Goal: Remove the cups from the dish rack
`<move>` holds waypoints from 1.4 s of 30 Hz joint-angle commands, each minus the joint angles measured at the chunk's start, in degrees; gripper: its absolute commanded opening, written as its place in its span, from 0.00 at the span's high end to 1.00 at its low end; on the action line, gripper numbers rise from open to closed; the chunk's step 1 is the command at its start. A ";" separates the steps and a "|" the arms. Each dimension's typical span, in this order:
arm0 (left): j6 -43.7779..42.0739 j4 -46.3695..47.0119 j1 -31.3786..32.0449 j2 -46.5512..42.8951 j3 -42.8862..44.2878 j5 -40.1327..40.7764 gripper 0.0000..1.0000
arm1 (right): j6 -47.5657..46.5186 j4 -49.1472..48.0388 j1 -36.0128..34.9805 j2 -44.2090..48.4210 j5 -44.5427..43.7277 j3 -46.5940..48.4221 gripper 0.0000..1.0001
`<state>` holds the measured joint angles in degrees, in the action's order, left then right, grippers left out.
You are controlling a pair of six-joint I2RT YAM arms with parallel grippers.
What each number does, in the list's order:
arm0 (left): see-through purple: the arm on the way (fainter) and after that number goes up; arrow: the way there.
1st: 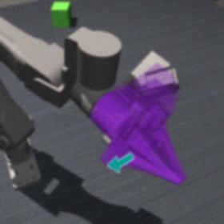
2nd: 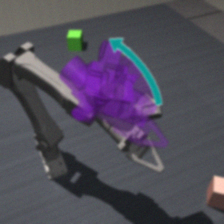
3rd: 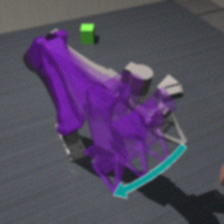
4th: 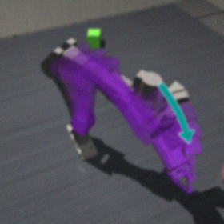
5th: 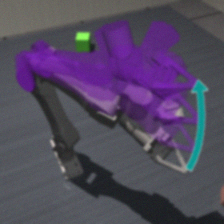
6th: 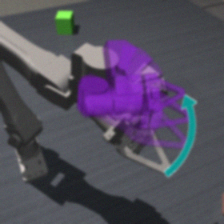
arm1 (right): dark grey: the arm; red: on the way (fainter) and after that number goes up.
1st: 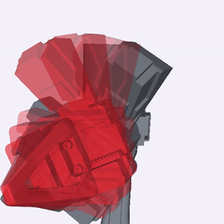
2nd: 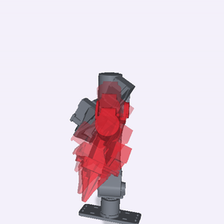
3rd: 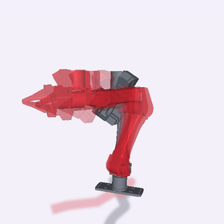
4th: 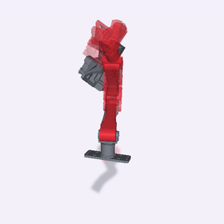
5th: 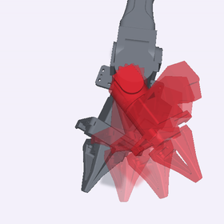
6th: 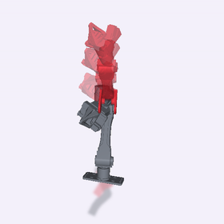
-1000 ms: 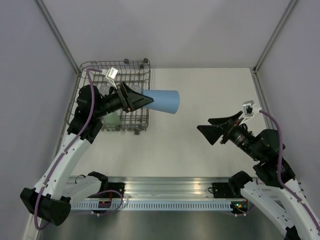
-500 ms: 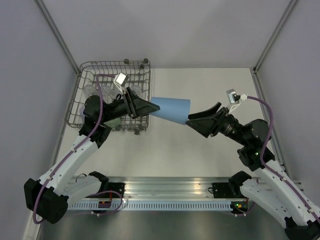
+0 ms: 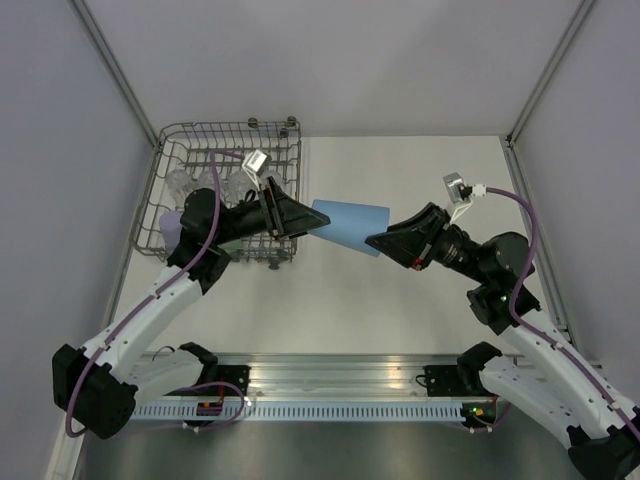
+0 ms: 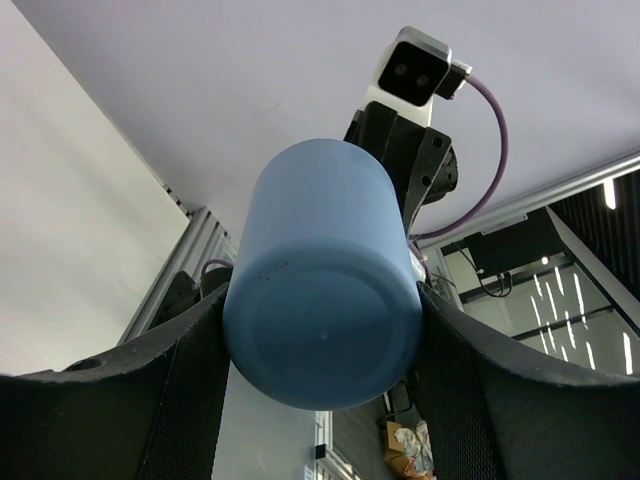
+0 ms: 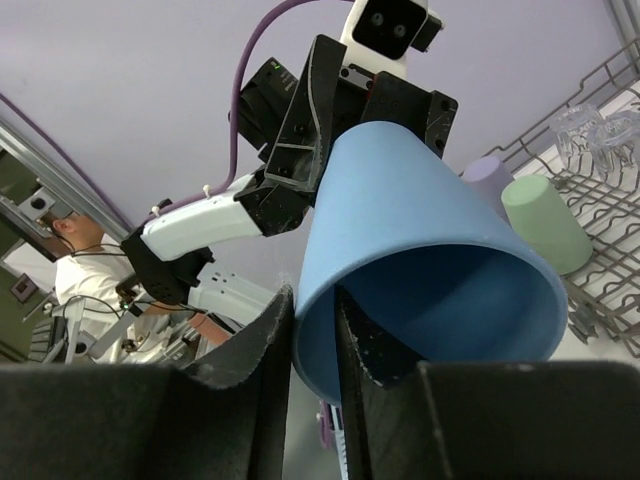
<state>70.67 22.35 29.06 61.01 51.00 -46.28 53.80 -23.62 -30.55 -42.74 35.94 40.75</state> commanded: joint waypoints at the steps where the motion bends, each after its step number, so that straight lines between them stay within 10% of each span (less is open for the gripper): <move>1: -1.15 0.33 0.56 0.68 1.64 1.02 0.98 | -3.00 -2.49 -0.04 -0.50 0.71 2.14 0.73; 4: -1.42 -0.72 0.56 1.39 1.64 1.46 0.97 | -5.88 0.40 -0.04 -0.50 0.01 3.28 1.00; 6: -3.33 -2.56 0.56 1.48 2.52 2.77 0.87 | -7.91 4.09 -0.04 0.02 -2.89 3.89 1.00; 10: -10.27 -17.27 0.39 1.91 6.55 6.98 0.01 | -15.88 14.51 -0.04 -0.14 -7.46 6.70 1.00; 22: -35.51 -60.21 0.30 -5.03 20.53 54.16 0.00 | -37.09 50.74 -0.13 -23.33 -25.91 30.77 0.99; 42: -49.49 -74.55 0.30 -14.69 13.51 60.25 0.00 | -51.34 91.63 1.10 -85.04 -47.10 90.19 1.00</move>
<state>24.97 -50.11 29.34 46.78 65.19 11.05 4.95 58.92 -30.24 -123.98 -6.92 124.92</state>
